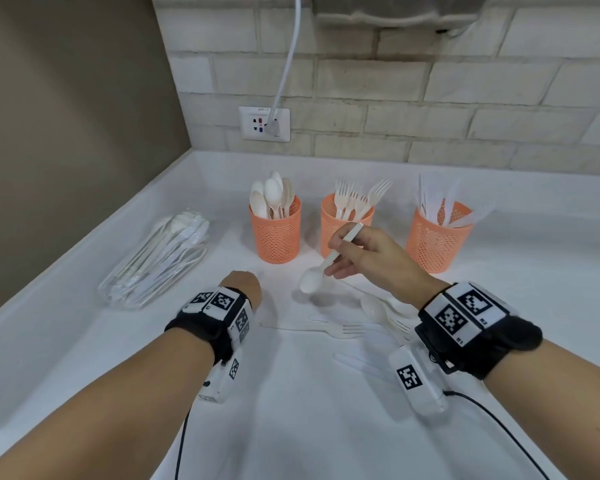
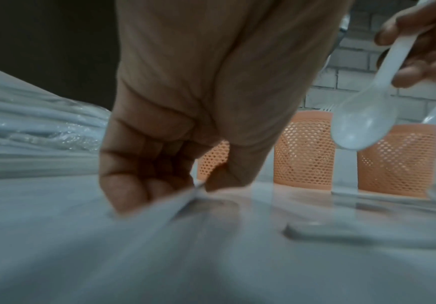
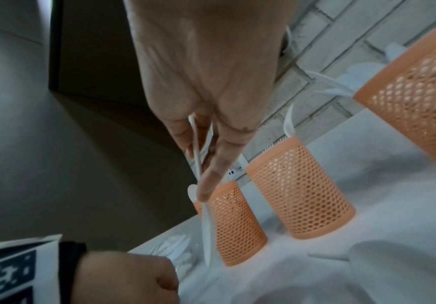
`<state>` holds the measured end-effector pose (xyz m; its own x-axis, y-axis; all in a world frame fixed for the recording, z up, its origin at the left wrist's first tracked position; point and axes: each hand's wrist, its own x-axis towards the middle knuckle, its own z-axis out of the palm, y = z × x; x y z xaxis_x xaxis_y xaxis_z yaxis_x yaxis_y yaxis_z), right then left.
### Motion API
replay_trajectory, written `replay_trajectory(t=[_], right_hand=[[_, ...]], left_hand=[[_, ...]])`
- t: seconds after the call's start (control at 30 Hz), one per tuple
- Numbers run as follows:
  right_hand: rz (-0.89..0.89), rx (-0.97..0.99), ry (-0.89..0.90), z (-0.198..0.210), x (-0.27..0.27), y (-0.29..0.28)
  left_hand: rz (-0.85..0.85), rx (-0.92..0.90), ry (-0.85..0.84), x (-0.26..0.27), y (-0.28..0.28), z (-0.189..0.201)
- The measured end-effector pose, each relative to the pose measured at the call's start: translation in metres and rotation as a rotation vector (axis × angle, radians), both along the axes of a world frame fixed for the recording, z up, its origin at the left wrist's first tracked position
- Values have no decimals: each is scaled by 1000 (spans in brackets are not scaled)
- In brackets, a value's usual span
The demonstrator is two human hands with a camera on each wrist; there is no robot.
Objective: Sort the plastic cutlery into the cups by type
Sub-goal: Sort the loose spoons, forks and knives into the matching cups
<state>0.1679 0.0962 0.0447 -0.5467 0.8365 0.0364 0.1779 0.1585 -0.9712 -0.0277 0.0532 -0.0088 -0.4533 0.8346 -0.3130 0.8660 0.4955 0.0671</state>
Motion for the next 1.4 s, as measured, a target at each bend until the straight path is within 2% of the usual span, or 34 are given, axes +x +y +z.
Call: replay_trajectory(t=[0.1, 0.2, 0.23, 0.3, 0.37, 0.47, 0.57, 0.67, 0.73, 0.8, 0.87, 0.9, 0.97, 1.1, 1.23, 1.4], right_hand=[[6, 122, -8, -4, -3, 0], [56, 345, -53, -8, -9, -4], [76, 402, -68, -9, -12, -7], [116, 482, -69, -11, -19, -14], [147, 565, -49, -12, -26, -23], [173, 730, -40, -16, -34, -33], [301, 740, -36, -17, -33, -39], [410, 682, -143, -13, -19, -39], [328, 644, -314, -10, -5, -34], [219, 590, -645, -8, 17, -26], [241, 476, -972, -12, 41, -22], [298, 393, -1056, -16, 51, -23], [404, 277, -1134, -26, 61, -31], [433, 306, -1228, -40, 57, -45], [427, 243, -1183, -45, 51, -49], [455, 293, -1210, -49, 44, -50]], left_hand=[[-6, -25, 28, -5, -10, 5], [50, 22, -103, -11, -11, 23], [112, 107, -220, -13, -11, 26], [280, 399, -617, -11, -12, 28], [395, 621, -913, 0, -16, 34], [365, 661, -1270, 19, -19, 45], [299, 630, -1525, 28, -18, 46], [393, 641, -1564, 32, -19, 42], [429, 635, -1579, 32, -19, 40], [428, 583, -1586, 30, -20, 39], [438, 552, -1577, 29, -21, 39], [447, 549, -1571, 28, -22, 40], [455, 549, -1571, 28, -23, 40], [462, 524, -1579, 31, -23, 39], [446, 511, -1577, 37, -24, 40], [416, 497, -1580, 43, -29, 38]])
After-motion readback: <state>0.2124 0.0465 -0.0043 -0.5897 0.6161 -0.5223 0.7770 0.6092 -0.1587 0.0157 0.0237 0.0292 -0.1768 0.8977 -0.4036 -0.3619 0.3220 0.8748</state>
